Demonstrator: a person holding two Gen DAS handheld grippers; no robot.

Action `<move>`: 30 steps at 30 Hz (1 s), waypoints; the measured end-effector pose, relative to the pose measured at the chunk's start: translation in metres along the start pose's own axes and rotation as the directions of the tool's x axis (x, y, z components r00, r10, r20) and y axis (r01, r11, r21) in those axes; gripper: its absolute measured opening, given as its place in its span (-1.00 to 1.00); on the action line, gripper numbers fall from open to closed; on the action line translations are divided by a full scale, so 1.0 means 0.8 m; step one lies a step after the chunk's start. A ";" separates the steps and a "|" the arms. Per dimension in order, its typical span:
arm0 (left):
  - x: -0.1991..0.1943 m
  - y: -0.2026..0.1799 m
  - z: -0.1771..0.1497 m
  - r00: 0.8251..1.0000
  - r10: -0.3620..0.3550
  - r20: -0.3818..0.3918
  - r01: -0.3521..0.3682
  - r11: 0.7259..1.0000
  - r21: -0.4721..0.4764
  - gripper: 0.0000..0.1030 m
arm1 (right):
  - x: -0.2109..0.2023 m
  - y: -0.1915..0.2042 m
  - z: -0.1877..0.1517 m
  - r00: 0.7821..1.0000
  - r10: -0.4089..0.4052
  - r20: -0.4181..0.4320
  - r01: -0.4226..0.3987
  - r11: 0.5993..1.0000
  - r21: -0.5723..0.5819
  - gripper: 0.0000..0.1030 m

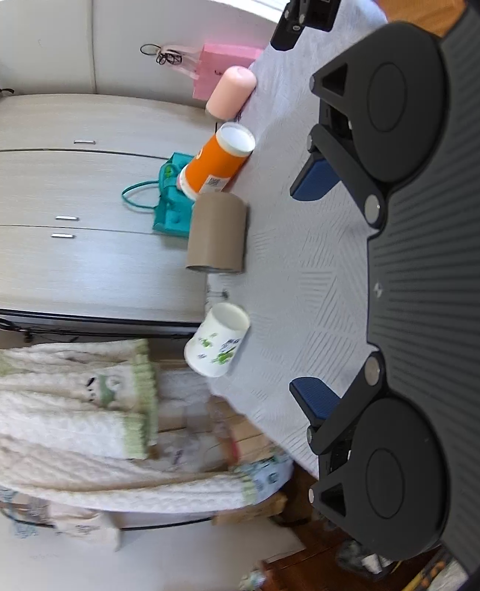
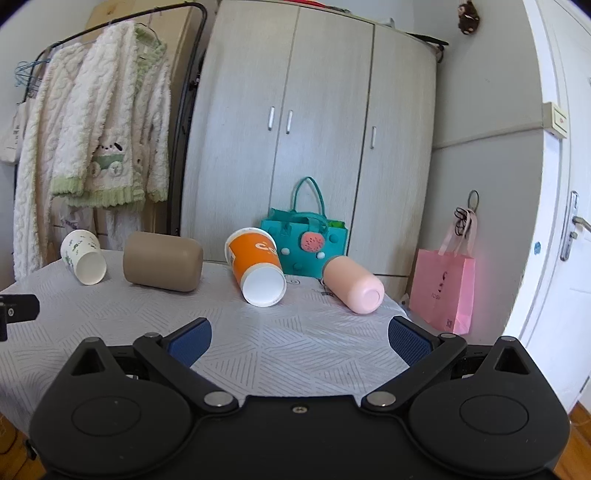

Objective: Flip cup upright

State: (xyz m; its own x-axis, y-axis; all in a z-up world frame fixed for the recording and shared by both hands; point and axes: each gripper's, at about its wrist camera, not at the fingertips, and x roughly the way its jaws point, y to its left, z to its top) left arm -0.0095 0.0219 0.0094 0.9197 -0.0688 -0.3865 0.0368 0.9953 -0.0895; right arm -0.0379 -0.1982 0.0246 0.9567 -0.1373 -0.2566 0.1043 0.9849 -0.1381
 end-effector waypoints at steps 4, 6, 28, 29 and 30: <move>-0.001 -0.002 0.014 1.000 0.007 -0.030 -0.007 1.000 0.018 1.00 | -0.009 -0.014 0.018 0.994 0.105 0.009 -0.105 0.995 0.002 1.00; -0.001 -0.004 0.026 0.999 0.005 -0.039 -0.003 0.999 0.038 1.00 | -0.010 -0.024 0.032 0.986 0.169 0.011 -0.169 0.986 -0.004 1.00; 0.124 0.024 0.109 0.972 -0.108 -0.211 0.100 0.994 -0.045 1.00 | 0.114 0.080 0.163 0.730 0.554 -0.401 -0.684 0.579 -0.445 0.98; 0.131 0.024 0.110 0.972 -0.099 -0.212 0.091 0.995 -0.045 1.00 | 0.122 0.086 0.165 0.727 0.556 -0.402 -0.685 0.555 -0.472 0.98; 0.139 0.025 0.110 0.972 -0.092 -0.216 0.083 0.995 -0.047 1.00 | 0.129 0.091 0.164 0.729 0.558 -0.398 -0.681 0.532 -0.503 0.97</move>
State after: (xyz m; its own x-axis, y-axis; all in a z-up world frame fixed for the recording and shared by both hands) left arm 0.1279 0.0401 0.0451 0.8062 -0.1728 -0.5658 0.0951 0.9818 -0.1644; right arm 0.1040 -0.1270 0.1138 0.6473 0.4072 -0.6443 -0.7331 0.5641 -0.3799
